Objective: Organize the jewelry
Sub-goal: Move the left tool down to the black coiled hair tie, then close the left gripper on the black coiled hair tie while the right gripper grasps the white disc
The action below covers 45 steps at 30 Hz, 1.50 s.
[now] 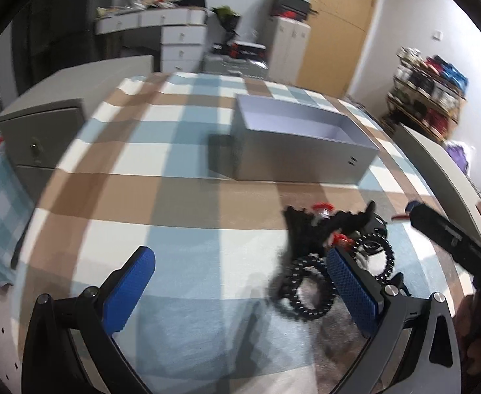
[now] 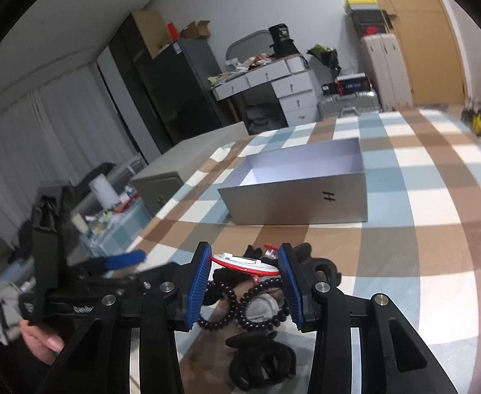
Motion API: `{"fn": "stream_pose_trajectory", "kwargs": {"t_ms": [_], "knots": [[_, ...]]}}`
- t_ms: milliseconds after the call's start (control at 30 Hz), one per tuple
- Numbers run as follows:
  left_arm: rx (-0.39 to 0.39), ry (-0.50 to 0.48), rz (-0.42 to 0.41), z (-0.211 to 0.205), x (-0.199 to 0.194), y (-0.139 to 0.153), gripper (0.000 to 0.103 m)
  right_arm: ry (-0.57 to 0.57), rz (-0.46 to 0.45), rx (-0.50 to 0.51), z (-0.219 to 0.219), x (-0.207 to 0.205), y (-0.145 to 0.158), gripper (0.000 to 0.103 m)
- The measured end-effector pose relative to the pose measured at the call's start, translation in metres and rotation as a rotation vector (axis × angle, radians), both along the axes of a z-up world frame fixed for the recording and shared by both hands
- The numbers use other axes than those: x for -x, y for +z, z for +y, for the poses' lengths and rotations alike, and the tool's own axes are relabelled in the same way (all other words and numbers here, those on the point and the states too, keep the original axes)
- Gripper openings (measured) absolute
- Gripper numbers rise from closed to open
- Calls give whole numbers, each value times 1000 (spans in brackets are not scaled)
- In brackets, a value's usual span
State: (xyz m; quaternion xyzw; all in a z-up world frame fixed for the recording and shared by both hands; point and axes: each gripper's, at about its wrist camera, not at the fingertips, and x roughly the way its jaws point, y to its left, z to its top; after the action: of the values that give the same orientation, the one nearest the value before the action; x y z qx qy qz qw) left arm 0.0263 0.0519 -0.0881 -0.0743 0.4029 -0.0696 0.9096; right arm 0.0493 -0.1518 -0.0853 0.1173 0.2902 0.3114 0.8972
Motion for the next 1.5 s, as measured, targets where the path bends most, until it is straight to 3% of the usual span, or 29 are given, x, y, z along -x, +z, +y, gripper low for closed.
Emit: {"fn": "stream_pose_trajectory", "kwargs": {"t_ms": [133,233,367,600,800,1000,1167,1233,1367,1500], "knots": [[25,-72,20,-7,-2,-3,102,-17,-34,-15,-13,0,5,41],[75,-155,97,-12,-4,-13,102,-24,-45,-29,-21,-1,9,41],[-6,-188,118,-22,5,-21,102,-31,-55,-33,-26,-2,8,41],[-37,-218,114,-23,7,-19,98,-24,32,-51,-27,-16,-5,41],[-77,-278,127,-32,-3,-20,82,-35,47,-49,-29,-16,-9,41],[-67,-304,152,-30,-11,-17,57,-46,36,-41,-29,-11,-6,42],[-62,-302,172,-26,-11,-16,26,-35,26,-9,-23,-11,-6,43],[-70,-296,170,-26,-9,-14,18,-32,26,-17,-22,-10,-5,43],[-115,-303,151,-29,-4,-11,7,-29,8,-5,-20,-8,-3,41],[-141,-294,135,-31,-1,-8,6,-50,31,2,-25,-9,-4,39]]}}
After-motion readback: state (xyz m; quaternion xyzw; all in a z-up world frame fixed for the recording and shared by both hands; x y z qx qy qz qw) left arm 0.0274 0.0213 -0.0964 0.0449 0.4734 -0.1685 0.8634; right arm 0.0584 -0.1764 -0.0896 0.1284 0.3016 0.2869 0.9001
